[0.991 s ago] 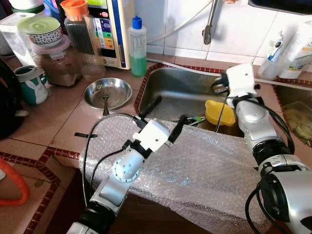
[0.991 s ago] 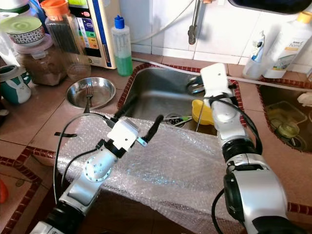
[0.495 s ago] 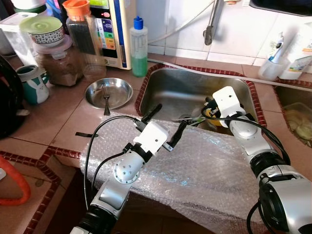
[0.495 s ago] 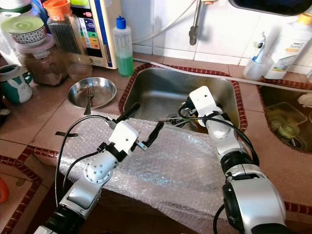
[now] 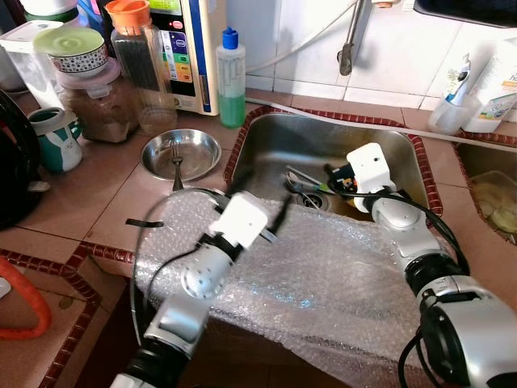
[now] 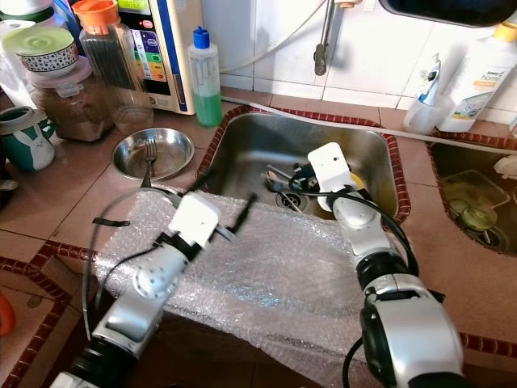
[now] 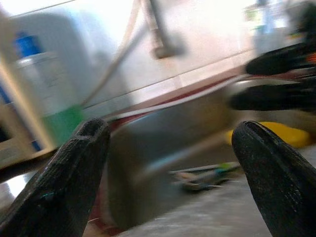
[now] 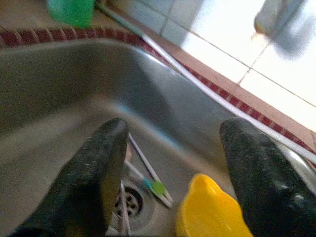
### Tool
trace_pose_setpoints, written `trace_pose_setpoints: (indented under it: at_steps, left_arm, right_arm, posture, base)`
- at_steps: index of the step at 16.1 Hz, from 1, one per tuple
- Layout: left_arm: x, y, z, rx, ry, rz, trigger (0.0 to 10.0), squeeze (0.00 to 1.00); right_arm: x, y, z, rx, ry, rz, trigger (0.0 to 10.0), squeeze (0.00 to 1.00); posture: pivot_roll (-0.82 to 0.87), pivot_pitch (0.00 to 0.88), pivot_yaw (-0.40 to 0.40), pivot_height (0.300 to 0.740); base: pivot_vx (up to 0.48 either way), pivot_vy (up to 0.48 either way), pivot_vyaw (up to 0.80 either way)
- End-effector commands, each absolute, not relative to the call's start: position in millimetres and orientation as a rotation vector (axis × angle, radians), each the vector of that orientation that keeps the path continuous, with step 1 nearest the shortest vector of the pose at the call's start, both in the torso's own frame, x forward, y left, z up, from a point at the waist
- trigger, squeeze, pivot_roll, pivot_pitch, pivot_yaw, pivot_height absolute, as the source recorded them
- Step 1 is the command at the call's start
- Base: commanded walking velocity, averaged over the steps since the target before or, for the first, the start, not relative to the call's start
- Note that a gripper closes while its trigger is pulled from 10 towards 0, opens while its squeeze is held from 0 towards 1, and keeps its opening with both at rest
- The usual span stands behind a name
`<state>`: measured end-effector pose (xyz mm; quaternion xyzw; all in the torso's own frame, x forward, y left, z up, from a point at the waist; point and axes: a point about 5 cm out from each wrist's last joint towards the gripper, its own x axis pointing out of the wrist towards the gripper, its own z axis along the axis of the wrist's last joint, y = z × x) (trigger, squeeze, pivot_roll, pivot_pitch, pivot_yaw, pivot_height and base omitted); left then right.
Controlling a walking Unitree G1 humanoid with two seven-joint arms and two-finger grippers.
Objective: Kitchen organization
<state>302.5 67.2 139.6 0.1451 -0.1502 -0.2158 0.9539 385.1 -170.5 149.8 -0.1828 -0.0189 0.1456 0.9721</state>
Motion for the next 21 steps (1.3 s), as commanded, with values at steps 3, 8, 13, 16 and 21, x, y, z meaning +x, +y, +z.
trace_pose_setpoints:
  at_steps: [3, 8, 13, 16, 21]
  left_arm:
    - [321.1, 88.5, 145.0, 0.278, -0.259, -0.289, 10.0, 1.00]
    - [355.9, 120.4, 148.1, 0.192, -0.094, -0.067, 10.0, 1.00]
    - [365.4, 133.3, 157.3, 0.177, -0.111, 0.010, 10.0, 1.00]
    - [364.1, 139.8, 149.2, 0.173, -0.060, 0.051, 10.0, 1.00]
    - [362.9, 160.0, 147.4, 0.236, -0.073, 0.104, 10.0, 0.00]
  right_arm:
    - [380.1, -155.6, 164.3, -0.269, -0.146, 0.356, 10.0, 1.00]
    - [341.0, -120.5, 170.9, -0.196, -0.213, 0.489, 10.0, 1.00]
    - [322.8, -121.9, 167.0, -0.195, -0.157, 0.500, 10.0, 1.00]
    - [320.1, -121.2, 171.3, -0.194, -0.146, 0.498, 10.0, 1.00]
    - [315.3, -114.7, 178.6, -0.183, -0.137, 0.533, 10.0, 1.00]
  posture:
    - [-0.05, 0.058, -0.003, 0.740]
    - [-0.09, 0.055, 0.005, 0.740]
    - [-0.10, 0.056, 0.010, 0.740]
    - [-0.09, 0.058, 0.010, 0.740]
    - [-0.08, 0.055, 0.003, 0.740]
  base:
    - [0.000, 0.000, 0.00]
    - [0.000, 0.000, 0.00]
    - [0.000, 0.000, 0.00]
    - [0.000, 0.000, 0.00]
    - [0.000, 0.000, 0.00]
